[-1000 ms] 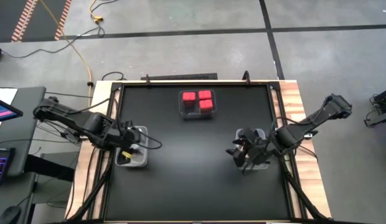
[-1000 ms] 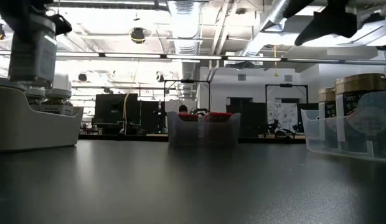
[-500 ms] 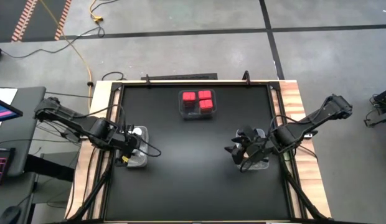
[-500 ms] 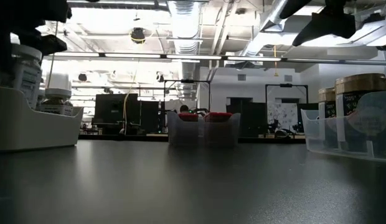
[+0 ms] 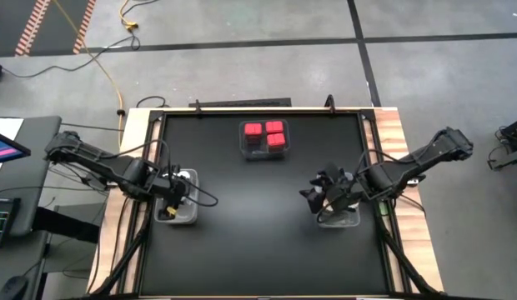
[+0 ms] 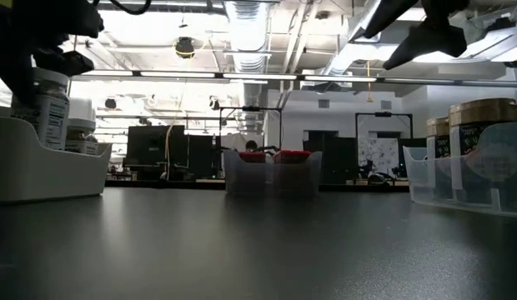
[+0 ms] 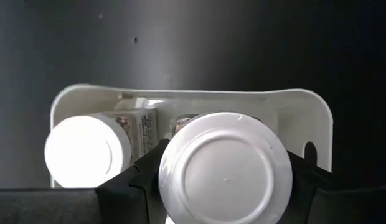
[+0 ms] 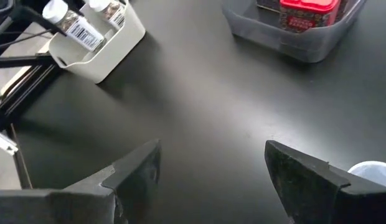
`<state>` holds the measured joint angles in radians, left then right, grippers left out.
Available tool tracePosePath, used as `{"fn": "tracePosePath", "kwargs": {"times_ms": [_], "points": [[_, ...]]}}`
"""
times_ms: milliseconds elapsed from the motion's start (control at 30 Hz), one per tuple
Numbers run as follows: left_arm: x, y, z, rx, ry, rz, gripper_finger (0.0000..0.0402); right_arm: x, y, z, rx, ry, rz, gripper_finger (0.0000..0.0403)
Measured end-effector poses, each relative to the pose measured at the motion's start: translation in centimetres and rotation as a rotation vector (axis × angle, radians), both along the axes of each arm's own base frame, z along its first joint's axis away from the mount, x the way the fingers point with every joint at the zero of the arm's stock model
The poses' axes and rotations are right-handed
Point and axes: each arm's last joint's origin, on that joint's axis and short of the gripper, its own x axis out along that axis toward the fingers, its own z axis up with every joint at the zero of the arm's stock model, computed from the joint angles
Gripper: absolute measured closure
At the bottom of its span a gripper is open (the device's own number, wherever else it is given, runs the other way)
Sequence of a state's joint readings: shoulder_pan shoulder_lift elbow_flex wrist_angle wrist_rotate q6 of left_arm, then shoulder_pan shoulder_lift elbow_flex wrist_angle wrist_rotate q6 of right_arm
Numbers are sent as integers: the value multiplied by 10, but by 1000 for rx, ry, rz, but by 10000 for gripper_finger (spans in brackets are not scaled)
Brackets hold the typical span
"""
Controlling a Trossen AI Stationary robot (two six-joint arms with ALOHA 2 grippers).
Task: Sort spices by type
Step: Put the white seasoning bottle into the white bin
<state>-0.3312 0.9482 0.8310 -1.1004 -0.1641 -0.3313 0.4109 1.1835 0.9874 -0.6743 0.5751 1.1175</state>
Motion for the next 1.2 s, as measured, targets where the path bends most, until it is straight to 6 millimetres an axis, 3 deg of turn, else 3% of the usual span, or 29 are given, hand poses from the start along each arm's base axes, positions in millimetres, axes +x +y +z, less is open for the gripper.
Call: {"fn": "tracePosePath", "kwargs": {"times_ms": [667,1200], "points": [[-1,-2,-42,-37,13,102,208,1,-3,0,-2,0,-13,90],[-1,0,-43,40,-9,92,185,1,-3,0,-1,-1,-13,90]]}}
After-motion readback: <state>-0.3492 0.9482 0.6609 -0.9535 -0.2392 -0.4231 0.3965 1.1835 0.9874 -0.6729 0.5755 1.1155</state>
